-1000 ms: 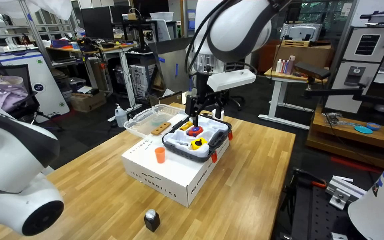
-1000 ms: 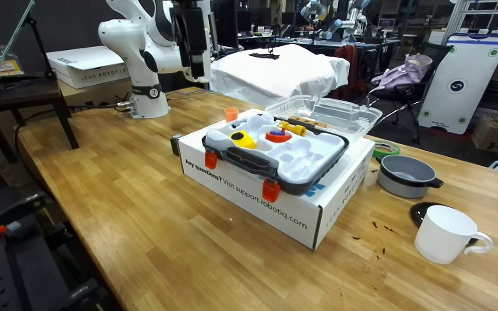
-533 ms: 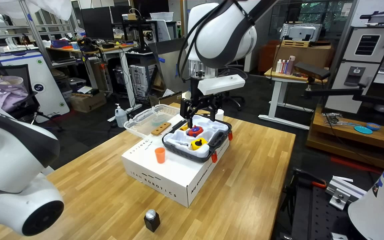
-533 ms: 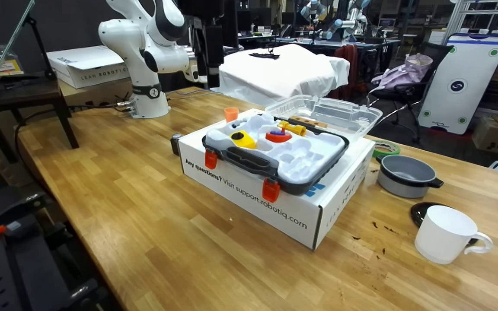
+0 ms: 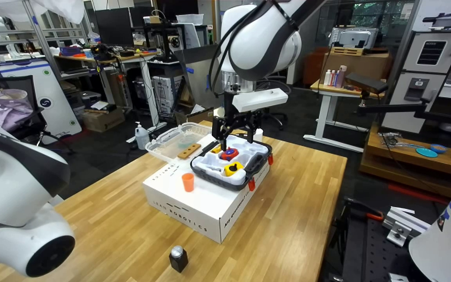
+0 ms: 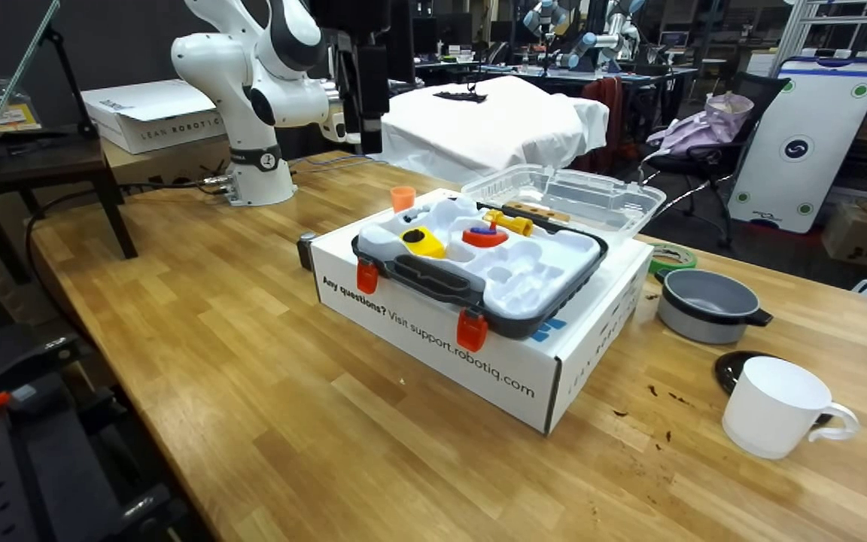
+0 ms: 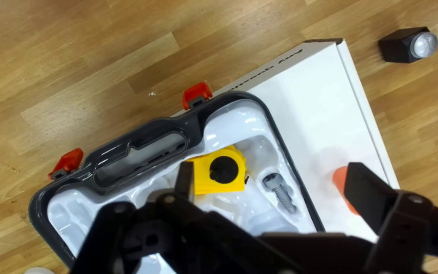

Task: Take a yellow toy from the toy box and put it on the table

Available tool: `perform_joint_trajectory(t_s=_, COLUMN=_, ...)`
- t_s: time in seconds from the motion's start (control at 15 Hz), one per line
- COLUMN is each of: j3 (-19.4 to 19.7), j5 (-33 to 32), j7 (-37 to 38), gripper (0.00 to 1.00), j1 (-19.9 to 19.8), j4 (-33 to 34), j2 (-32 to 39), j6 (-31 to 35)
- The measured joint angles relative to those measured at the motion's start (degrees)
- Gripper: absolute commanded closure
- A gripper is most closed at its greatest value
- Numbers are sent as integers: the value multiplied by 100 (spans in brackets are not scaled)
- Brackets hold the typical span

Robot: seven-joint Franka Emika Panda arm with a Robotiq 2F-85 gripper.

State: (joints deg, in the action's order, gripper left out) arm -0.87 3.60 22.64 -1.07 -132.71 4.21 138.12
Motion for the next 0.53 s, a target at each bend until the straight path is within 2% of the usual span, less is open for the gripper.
perform_joint_trajectory(t_s=0.53, j3=280, j5=164, j7=-297, gripper=0, j1=-22, j4=289, j2=703, j6=148)
